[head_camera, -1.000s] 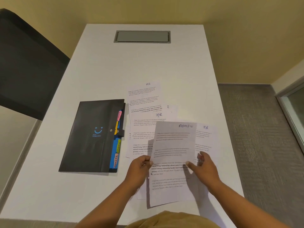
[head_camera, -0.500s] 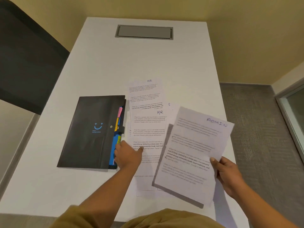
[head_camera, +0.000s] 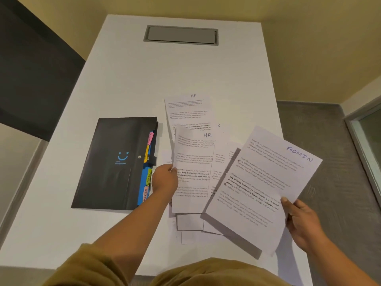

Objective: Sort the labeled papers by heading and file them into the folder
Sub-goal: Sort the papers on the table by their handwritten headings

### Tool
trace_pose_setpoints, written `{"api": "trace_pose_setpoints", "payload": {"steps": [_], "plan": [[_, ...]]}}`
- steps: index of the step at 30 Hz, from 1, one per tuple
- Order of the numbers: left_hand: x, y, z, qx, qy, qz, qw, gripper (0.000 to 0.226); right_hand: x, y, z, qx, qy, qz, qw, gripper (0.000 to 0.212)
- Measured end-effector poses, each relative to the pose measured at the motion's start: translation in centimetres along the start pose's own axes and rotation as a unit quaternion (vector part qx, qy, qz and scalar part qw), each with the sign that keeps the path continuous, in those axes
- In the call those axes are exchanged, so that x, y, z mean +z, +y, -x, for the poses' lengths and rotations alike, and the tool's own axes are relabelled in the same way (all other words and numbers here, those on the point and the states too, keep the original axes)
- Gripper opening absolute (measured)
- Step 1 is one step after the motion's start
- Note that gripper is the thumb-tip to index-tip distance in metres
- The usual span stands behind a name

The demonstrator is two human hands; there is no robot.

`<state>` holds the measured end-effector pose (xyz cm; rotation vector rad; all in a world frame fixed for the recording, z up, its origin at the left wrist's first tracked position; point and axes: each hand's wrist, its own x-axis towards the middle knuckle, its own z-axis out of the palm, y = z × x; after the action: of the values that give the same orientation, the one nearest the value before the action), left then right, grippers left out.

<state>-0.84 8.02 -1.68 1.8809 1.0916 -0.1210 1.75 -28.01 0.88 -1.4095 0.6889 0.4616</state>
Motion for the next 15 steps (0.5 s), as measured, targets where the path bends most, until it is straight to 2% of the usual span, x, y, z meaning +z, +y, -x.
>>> {"api": "trace_pose_setpoints", "payload": {"steps": [5, 7, 11, 15], "plan": [[-1.4, 0.5, 0.5, -0.008, 0.038, 0.043, 0.998, 0.018, 1.7, 0.8, -0.3, 0.019, -0.012, 0.025, 0.999, 0.018], [-1.0, 0.6, 1.0, -0.013, 0.01, 0.064, 0.998, 0.026, 2.3, 1.1, -0.2, 0.025, -0.013, 0.035, 0.999, 0.018], [0.7, -0.1, 1.9, -0.019, -0.087, 0.091, 0.992, 0.023, 3.4, 1.5, 0.1, 0.032, -0.009, 0.051, 0.998, 0.018], [1.1, -0.6, 1.9, -0.054, -0.067, 0.134, 0.987, 0.021, 3.2, 2.7, -0.4, 0.054, 0.013, 0.079, 0.995, 0.015]]}}
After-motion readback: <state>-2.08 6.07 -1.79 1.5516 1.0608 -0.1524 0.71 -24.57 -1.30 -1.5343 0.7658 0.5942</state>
